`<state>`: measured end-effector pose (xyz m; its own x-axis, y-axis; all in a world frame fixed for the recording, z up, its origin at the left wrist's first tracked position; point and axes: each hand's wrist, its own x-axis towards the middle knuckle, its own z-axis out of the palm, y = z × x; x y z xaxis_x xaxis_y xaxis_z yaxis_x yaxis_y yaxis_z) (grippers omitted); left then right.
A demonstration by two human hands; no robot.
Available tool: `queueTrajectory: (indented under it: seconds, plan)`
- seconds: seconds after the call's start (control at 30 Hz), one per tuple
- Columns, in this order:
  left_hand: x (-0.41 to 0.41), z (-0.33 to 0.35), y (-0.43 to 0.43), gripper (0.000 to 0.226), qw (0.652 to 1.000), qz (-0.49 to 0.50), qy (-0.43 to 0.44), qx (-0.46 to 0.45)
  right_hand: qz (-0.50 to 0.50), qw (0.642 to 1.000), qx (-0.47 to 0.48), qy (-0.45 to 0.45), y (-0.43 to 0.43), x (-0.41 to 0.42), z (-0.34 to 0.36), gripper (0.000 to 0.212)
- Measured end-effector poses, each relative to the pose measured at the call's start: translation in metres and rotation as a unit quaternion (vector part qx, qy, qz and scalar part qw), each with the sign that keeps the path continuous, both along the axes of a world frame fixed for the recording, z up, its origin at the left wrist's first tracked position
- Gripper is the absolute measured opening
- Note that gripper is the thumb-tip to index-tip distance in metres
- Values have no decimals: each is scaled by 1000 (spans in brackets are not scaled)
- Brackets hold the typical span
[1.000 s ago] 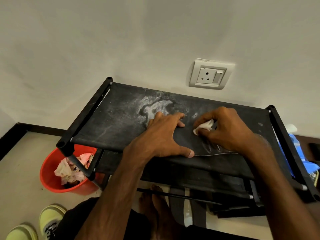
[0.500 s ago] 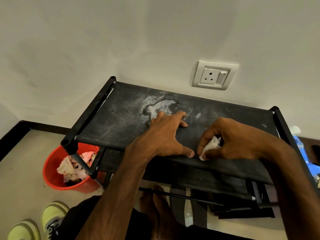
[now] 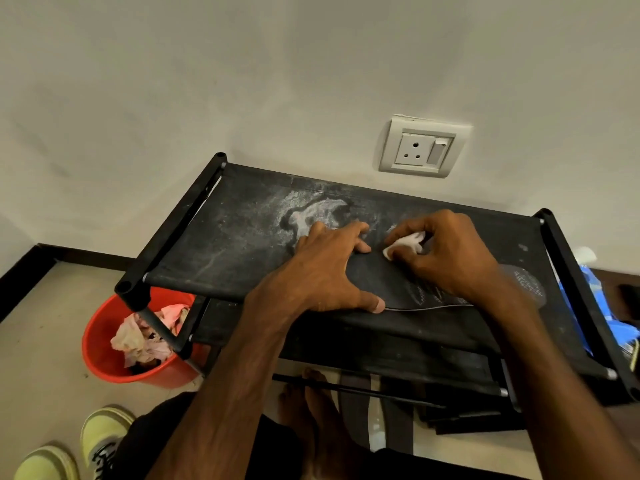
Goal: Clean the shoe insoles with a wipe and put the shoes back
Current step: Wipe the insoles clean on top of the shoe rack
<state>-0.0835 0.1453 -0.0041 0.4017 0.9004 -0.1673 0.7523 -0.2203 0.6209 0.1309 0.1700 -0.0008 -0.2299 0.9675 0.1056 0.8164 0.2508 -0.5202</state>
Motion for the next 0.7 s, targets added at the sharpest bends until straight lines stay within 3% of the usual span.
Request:
queueTrajectory:
  seconds: [0.2, 0.47, 0.7]
  plan:
    - [-1, 0, 0, 107, 1000, -8, 0, 3, -43, 993, 62, 88, -1, 12, 2, 11]
    - [18, -4, -5, 117, 997, -27, 45, 54, -40, 996, 19, 77, -3, 29, 12, 11]
    - [22, -6, -1, 123, 999, -15, 18, 44, -29, 997, -3, 70, -4, 31, 13, 10]
